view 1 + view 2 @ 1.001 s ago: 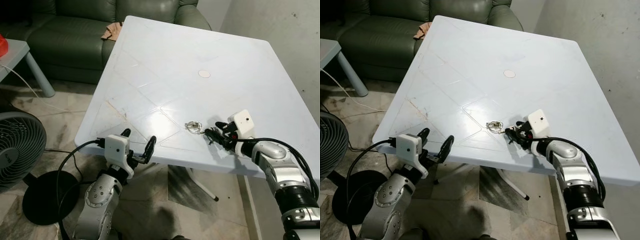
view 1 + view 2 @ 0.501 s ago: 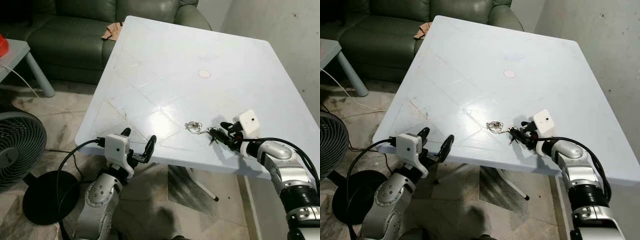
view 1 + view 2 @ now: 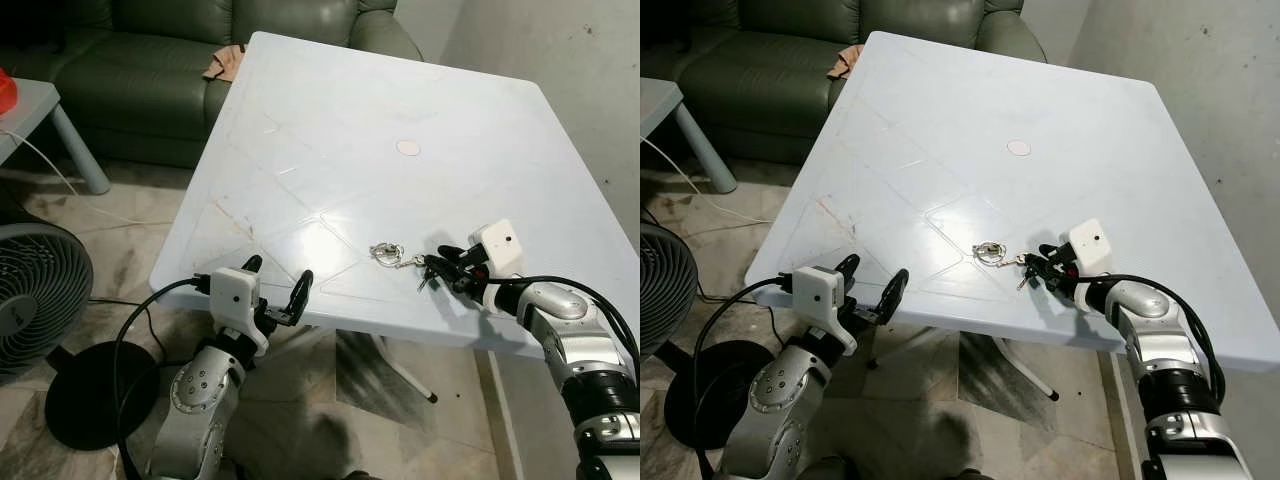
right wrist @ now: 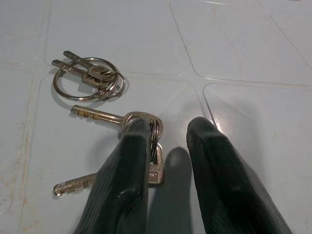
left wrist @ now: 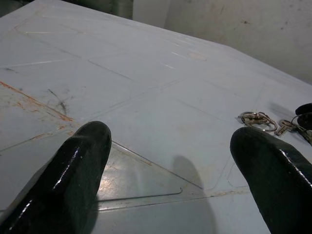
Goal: Hang keys on a hook
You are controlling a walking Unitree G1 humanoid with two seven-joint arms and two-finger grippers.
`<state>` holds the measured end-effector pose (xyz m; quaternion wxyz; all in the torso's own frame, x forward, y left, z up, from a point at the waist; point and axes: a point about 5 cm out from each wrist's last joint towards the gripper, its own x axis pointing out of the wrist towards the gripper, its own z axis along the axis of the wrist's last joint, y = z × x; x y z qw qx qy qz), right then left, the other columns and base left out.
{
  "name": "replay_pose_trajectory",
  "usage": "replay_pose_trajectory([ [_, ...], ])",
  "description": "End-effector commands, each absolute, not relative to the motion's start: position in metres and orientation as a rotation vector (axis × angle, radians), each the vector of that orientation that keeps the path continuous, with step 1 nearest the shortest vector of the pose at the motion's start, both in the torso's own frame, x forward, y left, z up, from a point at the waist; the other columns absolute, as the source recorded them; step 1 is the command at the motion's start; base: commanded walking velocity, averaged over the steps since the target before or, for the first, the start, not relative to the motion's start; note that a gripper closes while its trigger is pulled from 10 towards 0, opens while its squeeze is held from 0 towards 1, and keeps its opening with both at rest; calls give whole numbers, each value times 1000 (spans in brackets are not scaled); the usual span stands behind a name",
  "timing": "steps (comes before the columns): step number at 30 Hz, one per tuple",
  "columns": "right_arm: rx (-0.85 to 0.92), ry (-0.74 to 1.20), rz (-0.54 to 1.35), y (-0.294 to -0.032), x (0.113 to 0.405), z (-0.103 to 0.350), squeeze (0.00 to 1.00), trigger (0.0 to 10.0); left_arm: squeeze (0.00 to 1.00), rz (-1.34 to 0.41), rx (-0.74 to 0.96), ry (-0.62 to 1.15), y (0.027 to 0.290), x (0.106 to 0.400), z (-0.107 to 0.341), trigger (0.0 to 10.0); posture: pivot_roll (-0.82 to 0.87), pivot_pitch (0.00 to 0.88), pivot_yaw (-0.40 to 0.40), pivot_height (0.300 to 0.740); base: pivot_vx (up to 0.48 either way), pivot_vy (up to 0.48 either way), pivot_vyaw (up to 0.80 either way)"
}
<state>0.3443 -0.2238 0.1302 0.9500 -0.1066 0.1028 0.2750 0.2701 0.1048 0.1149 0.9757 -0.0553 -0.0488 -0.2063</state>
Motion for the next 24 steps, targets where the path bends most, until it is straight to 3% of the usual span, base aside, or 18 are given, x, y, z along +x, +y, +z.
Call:
replay_pose_trajectory([
  [1,-212,215,536,-231,345,132,0,10000,0,-426,-112,-104,101,270,117,10000,44,168,-127,711,0,0,0],
  [10,-217,210,548,-232,344,133,0,10000,0,-424,-113,-104,101,269,116,10000,47,168,-130,711,0,0,0],
  [13,-214,218,561,-235,343,133,0,7490,0,-425,-113,-104,101,269,116,10000,46,168,-128,711,0,0,0],
  [16,-221,226,568,-237,342,133,0,8196,0,-426,-111,-104,101,269,117,10000,46,168,-128,711,0,0,0],
  [17,-223,232,568,-239,341,133,0,6157,0,-426,-112,-104,101,269,117,10000,46,168,-128,711,0,0,0],
  [20,-229,234,566,-241,340,133,0,6627,0,-426,-113,-104,101,269,117,10000,44,169,-128,711,0,0,0],
  [21,-226,232,570,-240,340,133,0,3961,0,-426,-112,-104,101,269,117,10000,44,169,-128,711,0,0,0],
  [22,-226,232,570,-240,340,133,0,3961,0,-426,-112,-104,101,269,117,10000,44,169,-128,711,0,0,0],
  [23,-223,228,577,-240,339,134,0,0,0,-427,-112,-105,101,270,117,10000,44,169,-128,711,0,0,0],
  [24,-222,225,579,-240,339,134,0,0,0,-428,-112,-105,100,270,117,10000,44,169,-128,711,0,0,0],
])
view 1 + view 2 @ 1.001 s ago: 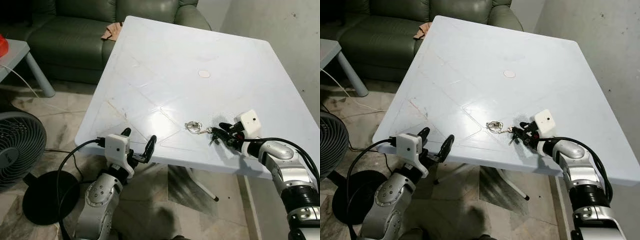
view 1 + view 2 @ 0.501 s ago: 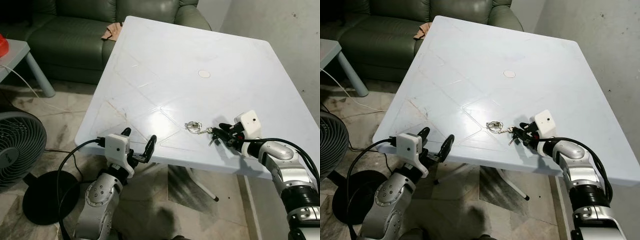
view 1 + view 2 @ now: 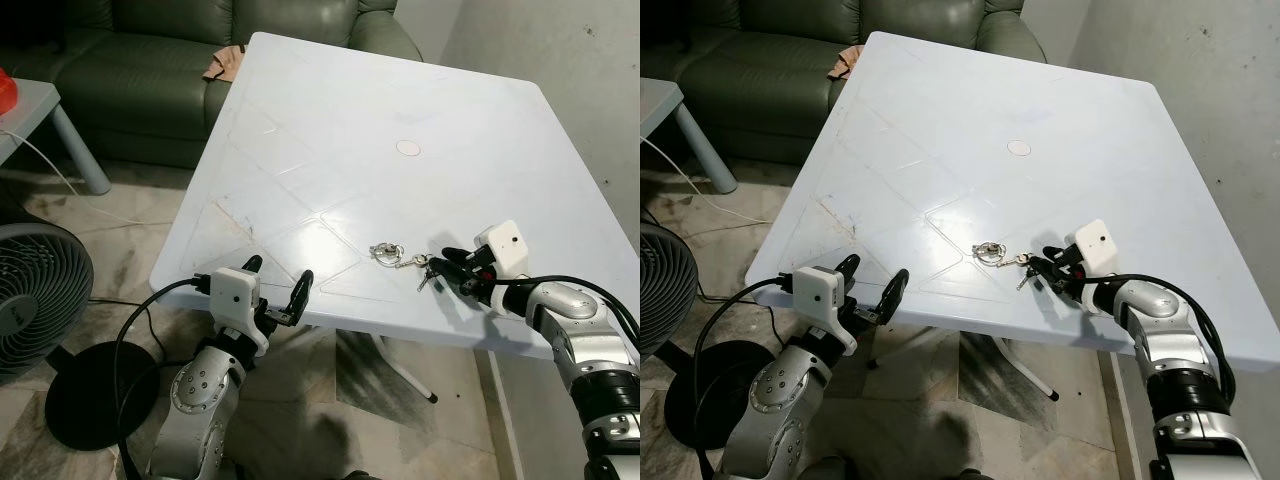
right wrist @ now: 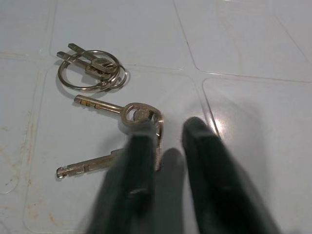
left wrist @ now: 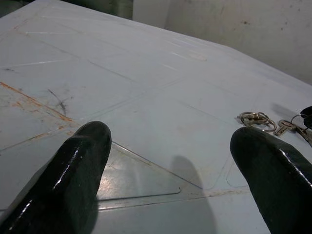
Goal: Hang keys on a hook
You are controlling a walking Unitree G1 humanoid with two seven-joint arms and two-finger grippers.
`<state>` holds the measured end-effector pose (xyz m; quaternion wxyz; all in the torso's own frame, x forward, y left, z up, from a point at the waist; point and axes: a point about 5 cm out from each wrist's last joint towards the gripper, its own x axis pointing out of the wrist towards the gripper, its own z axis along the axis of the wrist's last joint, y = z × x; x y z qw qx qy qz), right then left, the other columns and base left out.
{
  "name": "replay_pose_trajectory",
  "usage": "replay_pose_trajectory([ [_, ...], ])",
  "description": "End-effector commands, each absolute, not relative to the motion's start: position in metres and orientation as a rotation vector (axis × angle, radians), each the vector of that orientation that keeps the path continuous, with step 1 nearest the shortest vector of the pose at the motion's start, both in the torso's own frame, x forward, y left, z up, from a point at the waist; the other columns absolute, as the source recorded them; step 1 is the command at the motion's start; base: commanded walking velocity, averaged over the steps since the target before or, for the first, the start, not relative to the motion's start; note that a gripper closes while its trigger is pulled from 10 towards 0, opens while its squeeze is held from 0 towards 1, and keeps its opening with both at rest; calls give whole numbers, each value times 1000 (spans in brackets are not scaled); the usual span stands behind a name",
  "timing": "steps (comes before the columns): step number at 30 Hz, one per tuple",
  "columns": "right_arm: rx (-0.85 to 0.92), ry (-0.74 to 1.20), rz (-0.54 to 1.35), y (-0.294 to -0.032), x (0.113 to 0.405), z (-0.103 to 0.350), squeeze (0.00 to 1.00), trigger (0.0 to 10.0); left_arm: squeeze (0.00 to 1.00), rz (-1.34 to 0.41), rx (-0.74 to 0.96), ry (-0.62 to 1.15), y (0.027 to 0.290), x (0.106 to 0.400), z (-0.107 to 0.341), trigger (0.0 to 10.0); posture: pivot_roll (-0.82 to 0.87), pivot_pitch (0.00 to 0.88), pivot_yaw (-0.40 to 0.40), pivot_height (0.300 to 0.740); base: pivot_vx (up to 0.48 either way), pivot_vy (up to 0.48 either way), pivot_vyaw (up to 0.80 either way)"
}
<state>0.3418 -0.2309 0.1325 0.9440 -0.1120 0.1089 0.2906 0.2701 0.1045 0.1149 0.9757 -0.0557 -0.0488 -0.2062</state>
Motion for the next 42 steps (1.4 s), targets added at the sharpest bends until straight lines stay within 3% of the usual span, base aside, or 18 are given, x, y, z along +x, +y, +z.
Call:
replay_pose_trajectory([
  [1,-222,226,582,-240,339,134,0,0,0,-428,-112,-105,100,270,117,10000,44,169,-128,711,0,0,0],
  [2,-224,237,578,-240,339,133,0,4275,0,-429,-112,-105,100,270,117,10000,42,169,-128,711,0,0,0],
  [5,-222,239,595,-239,338,132,0,4627,0,-428,-113,-106,101,269,117,10000,42,169,-128,711,0,0,0],
  [6,-217,240,601,-238,338,132,0,5686,0,-428,-113,-106,101,269,117,10000,42,169,-128,711,0,0,0],
  [7,-220,242,606,-238,338,132,0,10000,0,-428,-112,-106,101,270,117,10000,44,172,-129,711,0,0,0],
  [27,-195,266,597,-232,338,128,0,10000,0,-423,-113,-107,101,270,117,10000,47,170,-131,711,0,0,0],
  [29,-184,261,607,-230,338,128,0,9529,0,-423,-113,-108,101,270,118,10000,47,170,-131,711,0,0,0],
  [30,-181,255,608,-229,338,128,0,7725,0,-423,-113,-109,101,270,118,10000,47,170,-131,711,0,0,0],
  [31,-173,254,610,-229,338,128,0,3686,0,-423,-113,-109,101,270,118,10000,47,170,-131,711,0,0,0],
  [32,-176,252,601,-230,338,128,0,4863,0,-422,-112,-109,101,270,118,10000,47,170,-131,711,0,0,0],
  [34,-182,250,589,-230,339,129,0,4863,0,-422,-112,-110,101,270,118,10000,47,170,-131,711,0,0,0],
  [35,-180,247,595,-230,339,129,0,0,0,-421,-112,-110,101,270,118,10000,47,170,-131,711,0,0,0],
  [42,-162,223,600,-229,340,133,0,0,0,-421,-111,-111,101,270,118,10000,47,170,-131,711,0,0,0],
])
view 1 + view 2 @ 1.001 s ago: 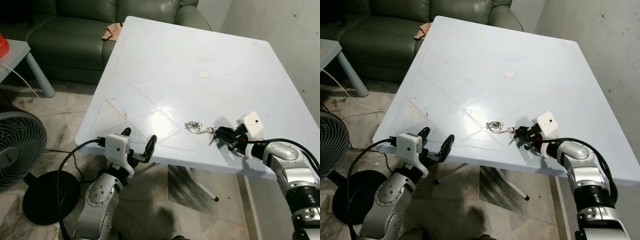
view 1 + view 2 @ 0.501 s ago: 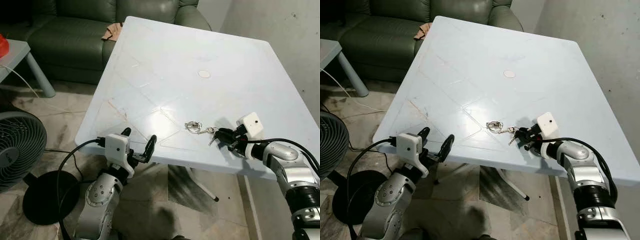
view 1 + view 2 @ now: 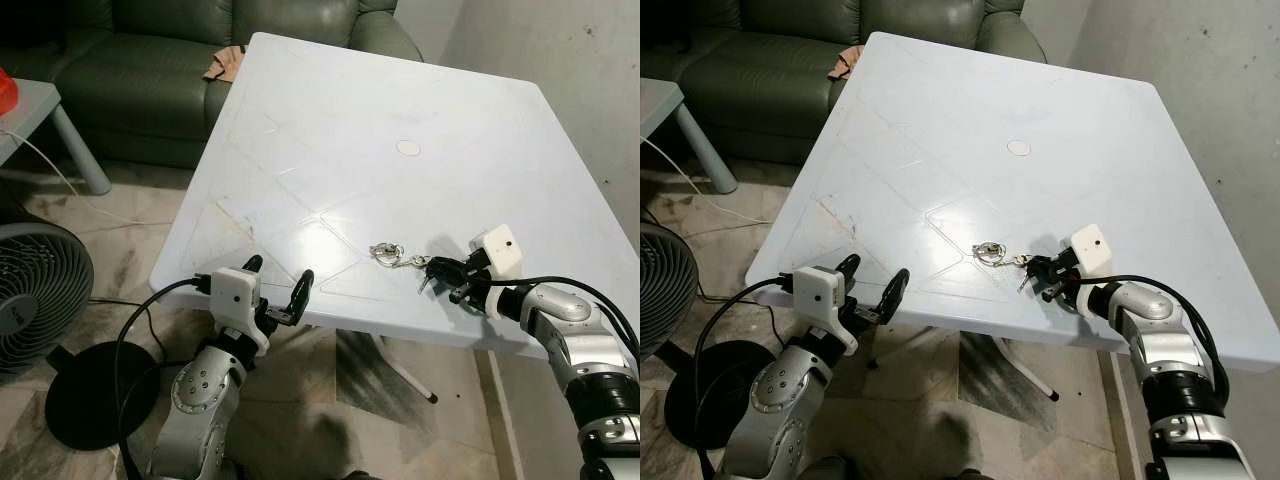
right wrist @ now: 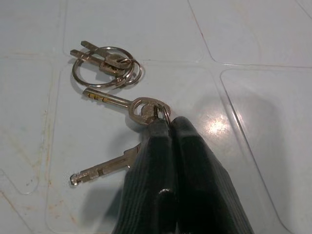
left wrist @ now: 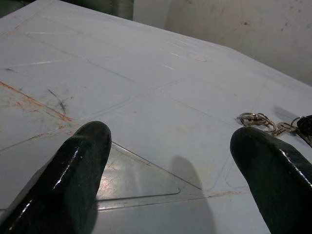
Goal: Hang keys on a hook
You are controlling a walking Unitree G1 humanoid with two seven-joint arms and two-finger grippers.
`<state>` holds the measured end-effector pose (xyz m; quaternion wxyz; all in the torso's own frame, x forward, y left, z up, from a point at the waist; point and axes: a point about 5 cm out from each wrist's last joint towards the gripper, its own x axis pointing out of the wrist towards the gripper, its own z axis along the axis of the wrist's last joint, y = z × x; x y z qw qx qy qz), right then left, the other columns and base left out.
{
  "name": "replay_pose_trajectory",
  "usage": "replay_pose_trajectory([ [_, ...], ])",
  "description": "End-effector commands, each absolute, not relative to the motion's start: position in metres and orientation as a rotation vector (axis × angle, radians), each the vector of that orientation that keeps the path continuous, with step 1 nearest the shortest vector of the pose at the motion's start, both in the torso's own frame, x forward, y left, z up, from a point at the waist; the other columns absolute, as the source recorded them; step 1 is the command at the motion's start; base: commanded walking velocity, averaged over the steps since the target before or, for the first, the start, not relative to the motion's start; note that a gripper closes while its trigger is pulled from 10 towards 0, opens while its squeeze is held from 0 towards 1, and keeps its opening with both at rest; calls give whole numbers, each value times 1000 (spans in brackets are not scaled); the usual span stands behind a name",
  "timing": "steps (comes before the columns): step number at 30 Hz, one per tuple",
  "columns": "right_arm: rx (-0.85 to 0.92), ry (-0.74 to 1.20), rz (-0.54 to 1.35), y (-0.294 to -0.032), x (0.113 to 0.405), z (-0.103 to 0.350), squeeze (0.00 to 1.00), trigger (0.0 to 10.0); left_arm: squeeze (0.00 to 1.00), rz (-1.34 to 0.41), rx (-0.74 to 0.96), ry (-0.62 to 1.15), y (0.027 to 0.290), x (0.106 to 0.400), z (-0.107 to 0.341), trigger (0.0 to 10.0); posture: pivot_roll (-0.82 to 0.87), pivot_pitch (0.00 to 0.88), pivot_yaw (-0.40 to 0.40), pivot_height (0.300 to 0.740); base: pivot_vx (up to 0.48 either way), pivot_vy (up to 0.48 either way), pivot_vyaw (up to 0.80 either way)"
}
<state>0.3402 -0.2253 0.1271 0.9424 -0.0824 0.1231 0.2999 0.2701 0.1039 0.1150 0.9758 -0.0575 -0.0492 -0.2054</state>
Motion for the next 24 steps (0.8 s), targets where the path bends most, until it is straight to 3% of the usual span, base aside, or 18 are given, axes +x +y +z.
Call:
replay_pose_trajectory([
  [1,-163,217,598,-229,340,133,0,0,0,-420,-112,-111,101,270,118,10000,47,170,-131,711,0,0,0],
  [3,-164,213,594,-230,340,134,0,0,0,-419,-113,-111,101,271,118,10000,47,170,-131,711,0,0,0],
  [19,331,-231,526,-214,336,190,0,0,0,-360,-117,-192,110,296,145,10000,42,120,-119,711,0,0,0],
  [24,320,-283,447,-211,332,194,0,0,0,-305,-132,-238,118,308,166,10000,31,98,-110,711,0,0,0],
])
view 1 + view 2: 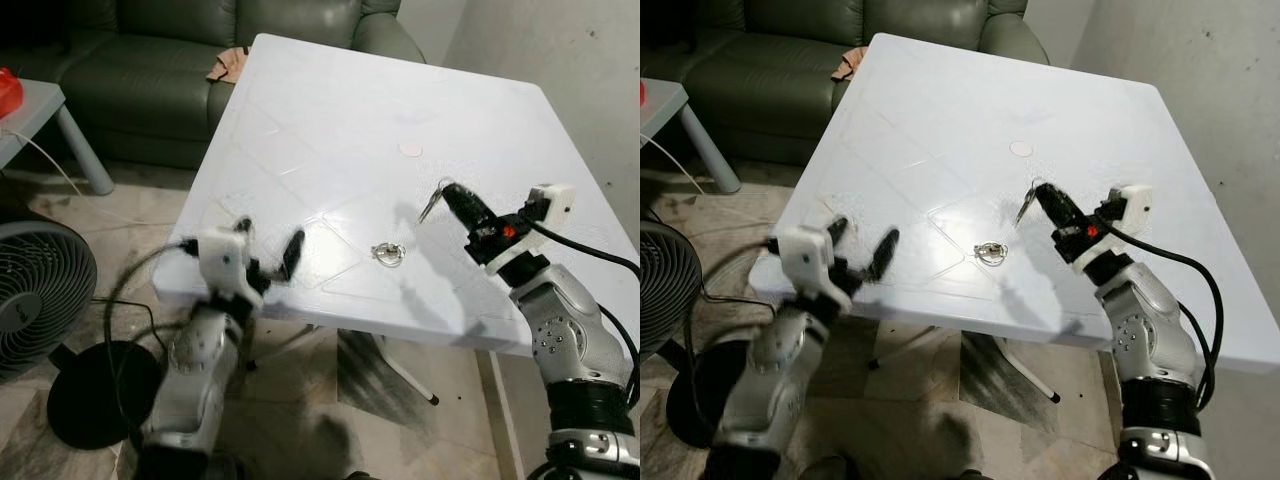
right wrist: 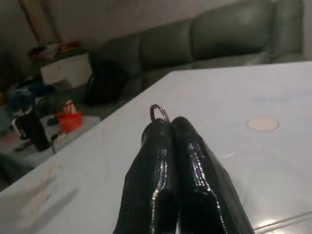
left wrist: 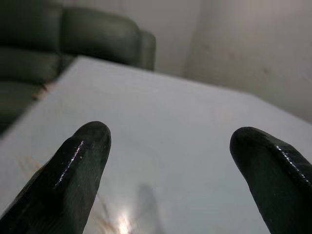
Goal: Hang keys on a hook
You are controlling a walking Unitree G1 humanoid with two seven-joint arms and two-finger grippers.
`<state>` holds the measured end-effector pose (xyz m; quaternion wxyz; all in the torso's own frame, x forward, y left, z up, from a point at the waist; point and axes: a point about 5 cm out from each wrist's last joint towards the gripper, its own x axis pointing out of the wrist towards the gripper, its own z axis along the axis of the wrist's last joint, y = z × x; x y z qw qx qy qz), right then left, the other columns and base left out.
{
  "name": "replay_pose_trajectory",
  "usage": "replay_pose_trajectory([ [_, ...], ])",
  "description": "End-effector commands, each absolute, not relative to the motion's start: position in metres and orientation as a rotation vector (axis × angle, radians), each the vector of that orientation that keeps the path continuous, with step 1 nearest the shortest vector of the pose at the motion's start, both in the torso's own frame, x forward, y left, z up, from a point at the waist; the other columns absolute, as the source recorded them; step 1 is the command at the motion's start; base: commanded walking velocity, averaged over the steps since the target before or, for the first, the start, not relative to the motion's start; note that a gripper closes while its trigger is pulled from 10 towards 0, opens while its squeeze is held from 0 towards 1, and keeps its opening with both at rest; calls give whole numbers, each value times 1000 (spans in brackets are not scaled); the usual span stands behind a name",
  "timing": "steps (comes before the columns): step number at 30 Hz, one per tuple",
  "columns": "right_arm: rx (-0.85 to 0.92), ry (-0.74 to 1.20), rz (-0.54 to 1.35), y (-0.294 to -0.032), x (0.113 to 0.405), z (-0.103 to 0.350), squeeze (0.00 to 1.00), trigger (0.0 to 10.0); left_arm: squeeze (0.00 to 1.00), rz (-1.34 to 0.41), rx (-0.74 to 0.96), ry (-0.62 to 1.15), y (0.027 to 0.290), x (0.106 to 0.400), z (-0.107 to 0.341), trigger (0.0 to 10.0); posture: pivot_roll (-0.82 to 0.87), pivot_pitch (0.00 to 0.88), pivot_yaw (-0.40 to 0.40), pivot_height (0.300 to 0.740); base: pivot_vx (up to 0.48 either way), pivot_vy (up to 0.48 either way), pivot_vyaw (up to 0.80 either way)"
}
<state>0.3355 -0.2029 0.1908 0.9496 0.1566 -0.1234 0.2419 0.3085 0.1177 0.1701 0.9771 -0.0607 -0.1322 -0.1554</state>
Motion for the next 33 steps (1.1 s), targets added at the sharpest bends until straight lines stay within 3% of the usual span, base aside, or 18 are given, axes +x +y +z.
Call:
replay_pose_trajectory([
  [1,326,-289,436,-211,332,195,0,0,0,-305,-134,-241,119,309,167,10000,31,98,-110,711,0,0,0],
  [4,272,-386,209,-221,323,206,0,0,0,-278,-96,-296,132,323,186,10000,13,67,-97,711,0,0,0],
  [9,195,-422,42,-227,311,212,0,0,0,-242,-89,-284,147,336,188,10000,-1,52,-89,711,0,0,0],
  [10,148,-423,0,-228,309,213,0,706,0,-228,-88,-274,151,339,187,10000,-3,49,-88,711,0,0,0],
  [11,95,-406,-43,-227,307,212,0,8706,0,-198,-91,-243,158,344,184,10000,-10,45,-82,711,0,0,0],
  [12,84,-399,-60,-227,306,210,0,9882,0,-178,-98,-222,161,346,182,10000,-10,45,-82,711,0,0,0],
  [15,78,-343,-65,-215,299,196,0,10000,0,-117,-195,-169,167,350,174,10000,-21,27,-71,711,0,0,0],
  [25,79,-266,-137,-195,283,167,0,10000,0,-191,-194,-132,157,345,161,10000,-35,16,-54,711,0,0,0],
  [33,4,-220,-166,-191,289,165,0,10000,0,-193,-150,-162,155,352,169,10000,-36,16,-47,711,0,0,-246],
])
